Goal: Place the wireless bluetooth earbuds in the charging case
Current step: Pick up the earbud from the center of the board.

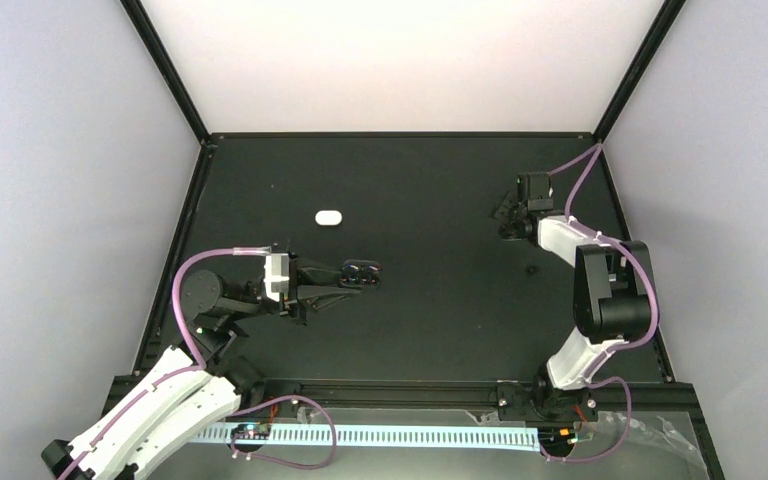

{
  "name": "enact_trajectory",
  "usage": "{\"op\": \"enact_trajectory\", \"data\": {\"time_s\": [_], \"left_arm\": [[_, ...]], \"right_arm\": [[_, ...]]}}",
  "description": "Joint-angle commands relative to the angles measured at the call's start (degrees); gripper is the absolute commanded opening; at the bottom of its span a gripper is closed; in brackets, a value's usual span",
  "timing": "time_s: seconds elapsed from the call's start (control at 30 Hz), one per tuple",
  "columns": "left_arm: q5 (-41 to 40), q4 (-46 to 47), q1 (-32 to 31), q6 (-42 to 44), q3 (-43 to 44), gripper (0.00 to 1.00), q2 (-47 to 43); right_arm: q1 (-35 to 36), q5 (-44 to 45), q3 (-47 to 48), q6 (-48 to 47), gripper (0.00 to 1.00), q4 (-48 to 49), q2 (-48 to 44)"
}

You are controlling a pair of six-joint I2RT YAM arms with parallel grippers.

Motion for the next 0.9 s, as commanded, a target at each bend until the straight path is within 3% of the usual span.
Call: {"op": "enact_trajectory", "data": {"time_s": [0.0,0.27,0.87], "left_arm": [[0.0,1.1,-0.1,0.1,0.3,0.01,-0.6],[0.0,1.2,-0.2,0.3,0.3,0.02,-0.5],[-0.1,1.3,-0.2,0.1,0.2,0.02,-0.5]], "right_arm": [[0.3,1.9,5.0,-5.1,0.65,-2.9,3.2],[1.3,3.4,12.0,-9.7,0.48,-8.9,8.0],[1.3,2.7,16.4,-10.9,0.41,-12.9,13.4]]}}
